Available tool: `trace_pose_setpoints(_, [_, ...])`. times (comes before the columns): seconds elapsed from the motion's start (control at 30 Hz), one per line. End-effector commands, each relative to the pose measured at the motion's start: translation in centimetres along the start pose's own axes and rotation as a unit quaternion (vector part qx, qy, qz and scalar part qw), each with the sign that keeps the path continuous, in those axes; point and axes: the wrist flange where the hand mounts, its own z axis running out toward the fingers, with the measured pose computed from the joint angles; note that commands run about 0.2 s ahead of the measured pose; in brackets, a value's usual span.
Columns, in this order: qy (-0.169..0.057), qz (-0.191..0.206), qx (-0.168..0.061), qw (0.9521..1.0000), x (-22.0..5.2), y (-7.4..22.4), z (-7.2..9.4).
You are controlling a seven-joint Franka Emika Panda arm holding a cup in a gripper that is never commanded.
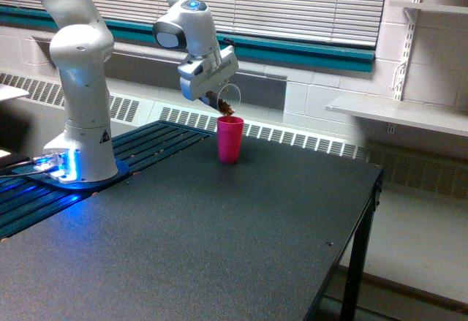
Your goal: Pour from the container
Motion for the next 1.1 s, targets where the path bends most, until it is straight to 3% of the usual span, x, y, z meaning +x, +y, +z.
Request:
trace_pose_setpoints(0.03, [-0.01, -0.026, -0.001, 0.9996, -0.14, -0.17, 0.08])
trace_pose_setpoints(0.63, [-0.03, -0.026, -0.008, 0.9992, 0.26, -0.02, 0.38])
trace_pose_setpoints(1.1, [-0.034, -0.029, -0.014, 0.9989, 0.84, -0.04, 0.41])
